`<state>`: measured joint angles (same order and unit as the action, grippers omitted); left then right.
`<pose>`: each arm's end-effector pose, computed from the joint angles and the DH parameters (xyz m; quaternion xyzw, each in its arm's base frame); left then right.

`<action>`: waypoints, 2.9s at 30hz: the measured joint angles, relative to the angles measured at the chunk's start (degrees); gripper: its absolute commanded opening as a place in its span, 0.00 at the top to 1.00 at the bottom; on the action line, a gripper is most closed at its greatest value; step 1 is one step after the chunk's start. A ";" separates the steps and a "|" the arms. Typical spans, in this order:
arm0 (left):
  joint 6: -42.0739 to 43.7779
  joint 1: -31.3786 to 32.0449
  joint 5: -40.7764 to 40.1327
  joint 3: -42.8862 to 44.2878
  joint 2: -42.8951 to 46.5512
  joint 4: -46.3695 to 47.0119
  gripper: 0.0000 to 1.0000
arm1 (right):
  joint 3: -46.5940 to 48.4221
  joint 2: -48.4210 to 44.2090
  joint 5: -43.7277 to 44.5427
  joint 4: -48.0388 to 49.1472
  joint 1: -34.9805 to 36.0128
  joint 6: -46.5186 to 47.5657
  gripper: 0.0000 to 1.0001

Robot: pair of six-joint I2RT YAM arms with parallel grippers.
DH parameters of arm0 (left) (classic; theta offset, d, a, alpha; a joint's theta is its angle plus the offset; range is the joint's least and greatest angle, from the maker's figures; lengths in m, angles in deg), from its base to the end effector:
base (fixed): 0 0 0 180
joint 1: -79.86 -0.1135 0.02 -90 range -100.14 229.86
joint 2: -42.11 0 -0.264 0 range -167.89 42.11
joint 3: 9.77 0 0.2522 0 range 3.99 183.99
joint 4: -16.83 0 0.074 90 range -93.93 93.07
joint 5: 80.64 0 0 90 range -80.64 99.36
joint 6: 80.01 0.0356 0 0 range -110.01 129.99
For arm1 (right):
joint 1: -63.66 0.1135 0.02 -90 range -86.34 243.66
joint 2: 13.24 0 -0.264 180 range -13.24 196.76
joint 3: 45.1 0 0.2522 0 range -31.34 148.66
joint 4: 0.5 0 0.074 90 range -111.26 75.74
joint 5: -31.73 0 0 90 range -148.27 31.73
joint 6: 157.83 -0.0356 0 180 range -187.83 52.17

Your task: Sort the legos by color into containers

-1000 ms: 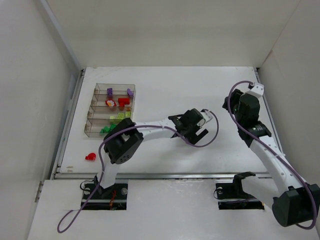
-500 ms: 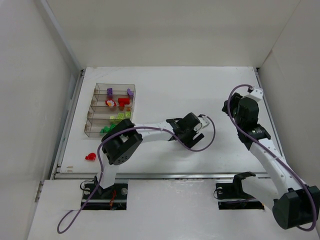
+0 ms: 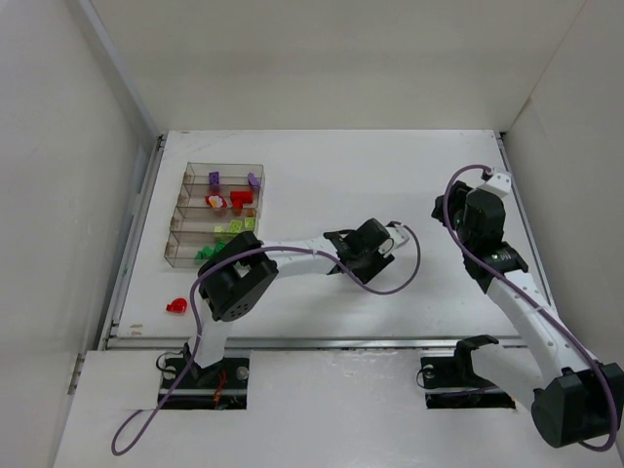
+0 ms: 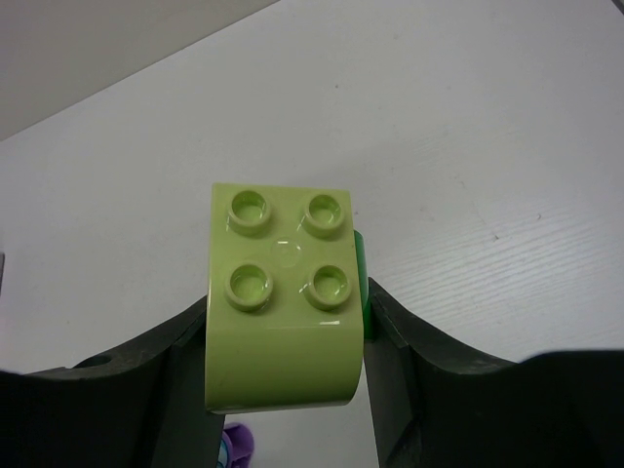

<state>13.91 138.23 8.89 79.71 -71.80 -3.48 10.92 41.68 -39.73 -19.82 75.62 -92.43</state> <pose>0.2281 -0.3698 0.1734 0.4760 0.7908 -0.1727 0.3439 0.2203 0.0351 0.3007 0.1819 0.7843 0.0576 0.5903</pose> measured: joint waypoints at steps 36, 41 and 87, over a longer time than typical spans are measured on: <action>17.27 -51.15 -1.57 9.92 9.97 -0.15 1.00 | 30.23 37.27 -14.32 3.67 14.86 9.53 1.00; 25.27 -51.32 -1.42 9.94 5.38 5.33 1.00 | 34.23 42.51 -17.03 3.74 15.15 9.70 1.00; 46.66 -51.49 37.59 17.16 20.52 -22.69 0.34 | 29.16 26.75 -47.89 5.07 15.87 32.04 1.00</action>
<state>60.58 86.73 46.48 96.87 -51.27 -26.17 40.08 68.43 -87.61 -14.75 91.49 -60.39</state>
